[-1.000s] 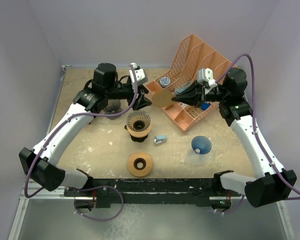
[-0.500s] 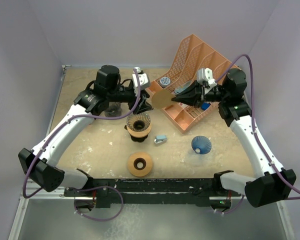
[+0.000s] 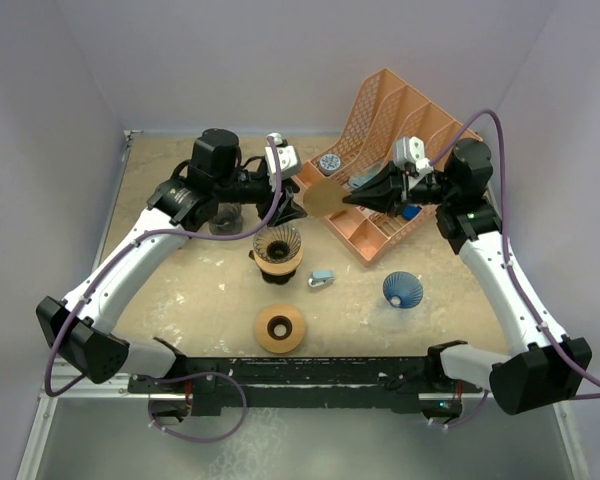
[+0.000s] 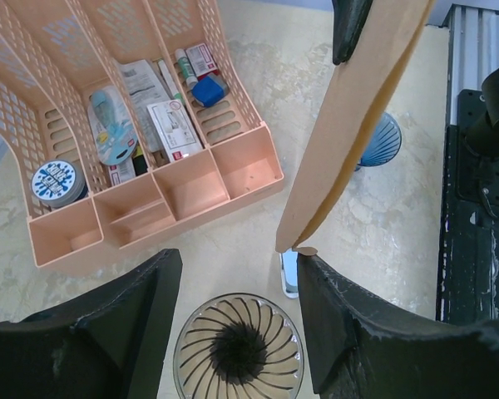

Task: Place the coffee filter in the dripper
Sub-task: Pick up the coffee filter from the coffee filter holder.

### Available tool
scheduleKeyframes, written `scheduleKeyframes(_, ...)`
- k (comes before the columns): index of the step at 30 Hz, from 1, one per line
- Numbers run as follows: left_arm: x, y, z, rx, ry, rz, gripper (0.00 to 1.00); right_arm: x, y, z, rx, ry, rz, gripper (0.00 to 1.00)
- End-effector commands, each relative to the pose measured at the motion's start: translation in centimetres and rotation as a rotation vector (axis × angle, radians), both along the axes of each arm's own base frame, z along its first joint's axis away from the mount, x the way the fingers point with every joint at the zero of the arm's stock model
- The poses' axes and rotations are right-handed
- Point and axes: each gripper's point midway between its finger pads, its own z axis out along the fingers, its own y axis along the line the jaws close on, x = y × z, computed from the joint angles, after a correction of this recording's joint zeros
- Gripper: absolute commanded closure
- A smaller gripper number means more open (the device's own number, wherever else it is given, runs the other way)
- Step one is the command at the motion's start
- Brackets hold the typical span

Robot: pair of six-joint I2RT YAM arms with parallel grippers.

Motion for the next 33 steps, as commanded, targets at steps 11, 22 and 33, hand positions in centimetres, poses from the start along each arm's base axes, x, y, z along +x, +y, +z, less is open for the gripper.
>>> scheduleKeyframes(11, 0.0, -0.4, 3.3, -0.063, -0.083, -0.008, 0.42, -1.3, 0.1, 0.9, 0.016, -0.048, 0.036, 1.0)
scheduleKeyframes(22, 0.4, 0.9, 2.8, -0.01, -0.15, 0.033, 0.42, -1.6, 0.1, 0.7, 0.013, -0.056, 0.052, 1.0)
scheduleKeyframes(33, -0.3, 2.4, 2.2, 0.063, -0.195, 0.017, 0.37, -1.7, 0.0, 0.9, 0.013, -0.056, 0.048, 1.0)
